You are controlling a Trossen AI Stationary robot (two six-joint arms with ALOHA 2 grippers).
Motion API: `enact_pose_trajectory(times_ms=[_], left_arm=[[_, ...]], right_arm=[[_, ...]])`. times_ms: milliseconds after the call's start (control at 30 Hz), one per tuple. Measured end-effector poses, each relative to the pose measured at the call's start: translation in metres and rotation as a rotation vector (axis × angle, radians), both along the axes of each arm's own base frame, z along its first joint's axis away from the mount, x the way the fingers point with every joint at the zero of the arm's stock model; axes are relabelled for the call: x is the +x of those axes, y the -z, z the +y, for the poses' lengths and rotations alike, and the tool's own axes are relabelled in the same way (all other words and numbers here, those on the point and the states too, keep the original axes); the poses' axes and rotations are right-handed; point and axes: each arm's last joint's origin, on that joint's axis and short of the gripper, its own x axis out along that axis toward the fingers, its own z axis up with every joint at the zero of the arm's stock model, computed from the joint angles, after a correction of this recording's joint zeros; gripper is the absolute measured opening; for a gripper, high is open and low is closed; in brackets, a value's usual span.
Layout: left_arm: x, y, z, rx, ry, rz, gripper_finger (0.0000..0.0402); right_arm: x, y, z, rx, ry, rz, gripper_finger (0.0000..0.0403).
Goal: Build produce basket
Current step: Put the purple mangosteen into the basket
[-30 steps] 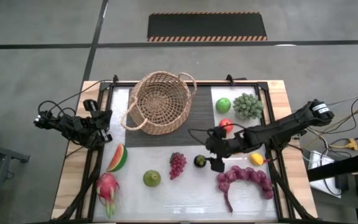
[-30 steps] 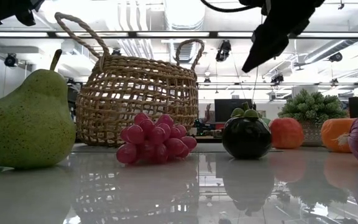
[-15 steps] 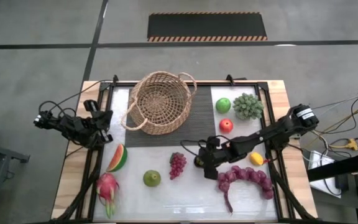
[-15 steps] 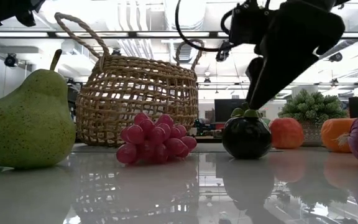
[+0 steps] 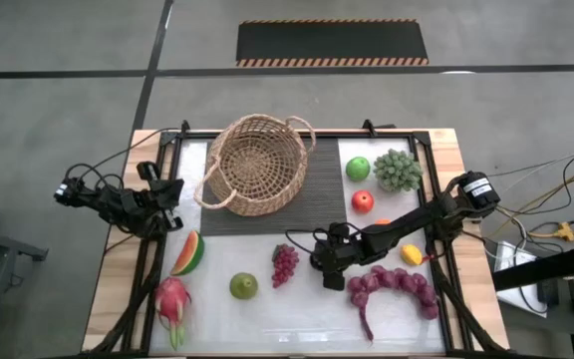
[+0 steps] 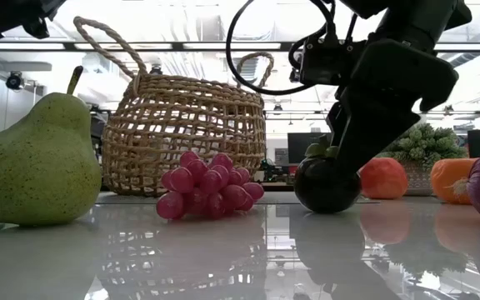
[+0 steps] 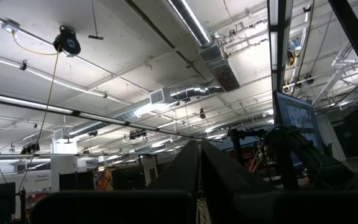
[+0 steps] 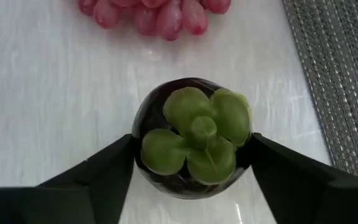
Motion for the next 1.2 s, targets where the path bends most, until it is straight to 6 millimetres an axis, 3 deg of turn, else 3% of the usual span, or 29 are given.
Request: enact_pose_trajectory(times_ms=[200,833,967,1200], left_arm=[[0.0,0.0,0.0,0.0,0.0,0.0,0.0],[0.0,0.0,0.0,0.0,0.0,0.001,0.0],[0.0,0.0,0.0,0.0,0.0,0.001,0.0],[0.0,0.0,0.0,0.0,0.0,0.001,0.0]], right_arm=[[-0.001,-0.003,0.0,0.003,0.003,-0.001,0.0225],[-0.009,-0.031,-0.003,0.047,0.022,-0.067,0.0232],[-0.014,-0.05,-0.006,0.077,0.016,-0.1,0.0233],[-0.007,-0.117,-0.012,0.076,0.009,-0.201,0.0233]])
